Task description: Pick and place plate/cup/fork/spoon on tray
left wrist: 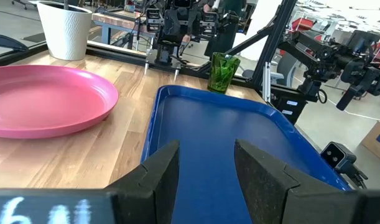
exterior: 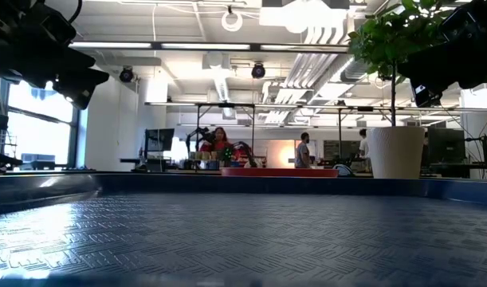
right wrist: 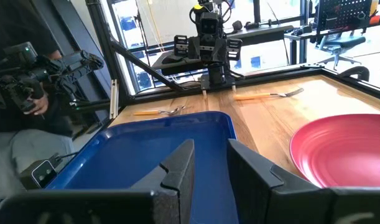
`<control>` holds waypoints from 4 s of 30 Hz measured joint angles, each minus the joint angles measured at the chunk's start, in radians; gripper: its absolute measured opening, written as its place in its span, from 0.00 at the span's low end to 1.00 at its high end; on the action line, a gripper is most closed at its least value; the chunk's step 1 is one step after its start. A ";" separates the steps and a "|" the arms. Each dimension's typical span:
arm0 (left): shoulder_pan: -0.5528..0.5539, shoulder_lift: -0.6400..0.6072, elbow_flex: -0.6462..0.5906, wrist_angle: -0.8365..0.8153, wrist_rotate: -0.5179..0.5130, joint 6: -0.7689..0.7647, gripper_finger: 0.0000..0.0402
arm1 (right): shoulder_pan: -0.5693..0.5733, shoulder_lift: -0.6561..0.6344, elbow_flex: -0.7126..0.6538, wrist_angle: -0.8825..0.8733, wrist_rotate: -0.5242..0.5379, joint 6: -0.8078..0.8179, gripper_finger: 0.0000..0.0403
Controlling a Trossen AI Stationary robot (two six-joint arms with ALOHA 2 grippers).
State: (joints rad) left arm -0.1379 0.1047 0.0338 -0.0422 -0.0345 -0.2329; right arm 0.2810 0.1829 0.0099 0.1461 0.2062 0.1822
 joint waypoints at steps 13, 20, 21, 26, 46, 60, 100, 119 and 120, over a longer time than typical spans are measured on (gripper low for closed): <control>0.000 0.000 0.000 0.003 -0.018 -0.108 0.36 | 0.000 0.000 0.000 0.000 0.000 0.000 0.22; 0.000 0.000 0.000 0.026 -0.108 -0.328 0.36 | 0.000 0.000 0.000 0.000 0.000 0.000 0.22; 0.000 0.000 0.000 0.036 -0.114 -0.351 0.36 | 0.000 0.000 0.000 0.000 0.000 0.000 0.22; 0.000 0.000 0.000 0.123 -0.128 -0.438 0.36 | 0.000 0.000 0.000 0.000 0.000 0.000 0.22; 0.000 0.074 0.231 0.492 -0.377 -0.115 0.36 | 0.000 0.000 0.000 0.000 0.000 -0.001 0.22; 0.015 0.532 0.674 0.178 -0.377 0.375 0.36 | 0.000 0.000 0.000 0.019 0.000 0.331 0.22; 0.486 1.229 1.101 -0.177 0.112 0.717 0.36 | 0.000 0.000 0.000 0.403 0.465 0.702 0.22; 0.492 1.465 1.160 -0.292 0.130 0.781 0.36 | 0.000 0.000 0.000 0.375 0.472 0.700 0.22; 0.487 1.478 1.160 -0.299 0.130 0.786 0.36 | 0.000 0.000 0.000 0.375 0.470 0.700 0.22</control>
State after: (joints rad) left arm 0.3491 1.5827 1.1938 -0.3409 0.0956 0.5533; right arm 0.2810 0.1828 0.0099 0.5207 0.6765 0.8822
